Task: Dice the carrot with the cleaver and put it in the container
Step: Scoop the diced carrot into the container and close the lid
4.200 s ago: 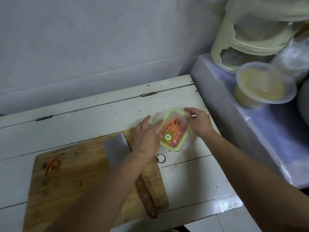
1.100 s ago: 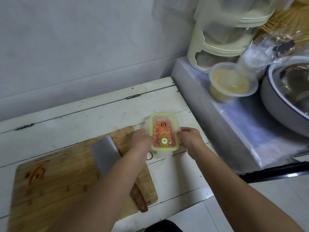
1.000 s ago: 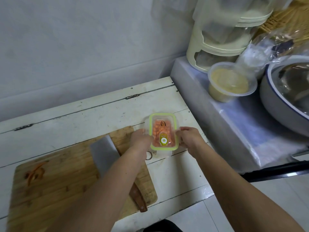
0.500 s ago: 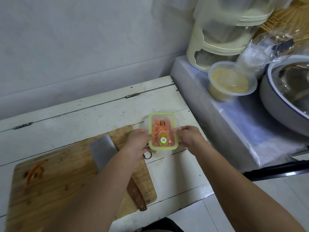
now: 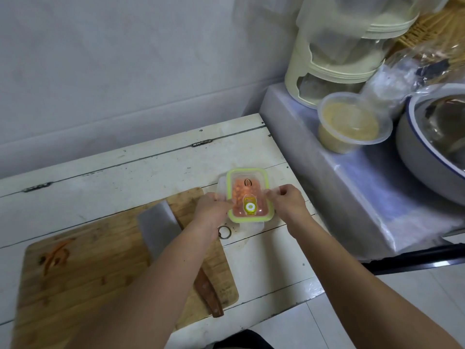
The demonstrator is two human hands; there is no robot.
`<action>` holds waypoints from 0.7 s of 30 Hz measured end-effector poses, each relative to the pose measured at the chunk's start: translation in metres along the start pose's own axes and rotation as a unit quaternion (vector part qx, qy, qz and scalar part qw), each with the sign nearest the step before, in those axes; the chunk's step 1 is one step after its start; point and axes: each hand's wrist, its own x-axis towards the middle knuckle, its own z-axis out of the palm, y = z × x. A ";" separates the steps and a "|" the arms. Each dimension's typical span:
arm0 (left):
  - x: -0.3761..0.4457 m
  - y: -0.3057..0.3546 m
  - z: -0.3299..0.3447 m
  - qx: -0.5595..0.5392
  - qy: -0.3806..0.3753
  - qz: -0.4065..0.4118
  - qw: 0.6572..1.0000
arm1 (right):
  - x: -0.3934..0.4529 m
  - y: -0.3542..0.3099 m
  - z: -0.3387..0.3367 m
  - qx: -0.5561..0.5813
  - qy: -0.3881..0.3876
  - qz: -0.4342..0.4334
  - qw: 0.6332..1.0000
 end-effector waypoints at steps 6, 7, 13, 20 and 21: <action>0.000 0.000 0.002 -0.006 -0.018 -0.038 0.999 | 0.024 -0.028 -0.006 -0.219 0.051 -0.148 0.963; 0.001 0.000 0.004 -0.002 -0.017 -0.042 0.999 | 0.037 -0.041 -0.003 -0.250 0.038 -0.206 0.945; 0.009 -0.001 0.006 -0.004 0.006 -0.046 0.999 | 0.093 -0.084 0.024 -0.332 -0.243 -0.094 0.906; 0.012 0.006 0.009 0.054 0.021 -0.007 0.998 | 0.107 -0.064 0.017 -0.142 -0.230 -0.094 0.958; 0.011 0.005 0.009 0.057 0.022 -0.011 0.998 | 0.106 -0.062 0.017 -0.137 -0.218 -0.099 0.961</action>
